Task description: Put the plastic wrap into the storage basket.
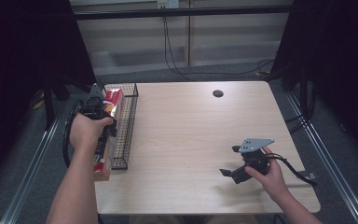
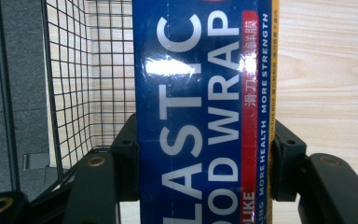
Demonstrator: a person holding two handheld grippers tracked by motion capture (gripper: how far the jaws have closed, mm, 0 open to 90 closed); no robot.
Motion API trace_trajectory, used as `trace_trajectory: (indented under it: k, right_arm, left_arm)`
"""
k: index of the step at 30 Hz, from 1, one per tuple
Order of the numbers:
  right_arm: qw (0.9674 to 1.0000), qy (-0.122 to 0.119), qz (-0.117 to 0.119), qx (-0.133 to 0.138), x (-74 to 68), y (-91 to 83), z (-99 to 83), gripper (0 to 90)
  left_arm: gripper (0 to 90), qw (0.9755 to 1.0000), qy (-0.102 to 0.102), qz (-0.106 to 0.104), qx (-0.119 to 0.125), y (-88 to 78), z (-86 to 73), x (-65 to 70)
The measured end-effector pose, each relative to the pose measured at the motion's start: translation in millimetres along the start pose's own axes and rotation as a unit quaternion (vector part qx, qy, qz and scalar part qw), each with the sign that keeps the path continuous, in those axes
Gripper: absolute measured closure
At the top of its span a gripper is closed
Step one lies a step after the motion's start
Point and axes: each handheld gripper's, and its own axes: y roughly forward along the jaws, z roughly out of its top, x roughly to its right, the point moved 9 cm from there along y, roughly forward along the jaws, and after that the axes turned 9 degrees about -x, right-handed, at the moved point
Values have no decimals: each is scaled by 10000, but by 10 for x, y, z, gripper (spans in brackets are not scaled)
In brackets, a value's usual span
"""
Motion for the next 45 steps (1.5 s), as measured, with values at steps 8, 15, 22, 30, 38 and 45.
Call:
trace_trajectory:
  k: [8, 15, 22, 30, 38, 45]
  right_arm:
    - [10000, -15, 9, -2, -6, 2, -2, 0]
    - [10000, -24, 9, -9, -7, 4, -4, 0]
    - [10000, -31, 52, 10, -14, -1, -1, 0]
    - [10000, -34, 65, -4, -20, 0, -5, 0]
    - [10000, -51, 49, -12, -18, 7, -8, 0]
    - [9999, -72, 67, -24, -24, 11, -13, 0]
  left_arm:
    - [435, 10000, -4, -3, -12, 75, 23, 1]
    - [435, 10000, -13, -21, -15, 156, 34, -10]
    - [435, 10000, -52, -32, 15, 205, 52, -35]
    - [435, 10000, -68, -67, -22, 246, 83, -15]
    - [433, 9999, -79, -55, -66, 293, 102, -7]
    - [433, 9998, -95, -118, -116, 358, 118, -14]
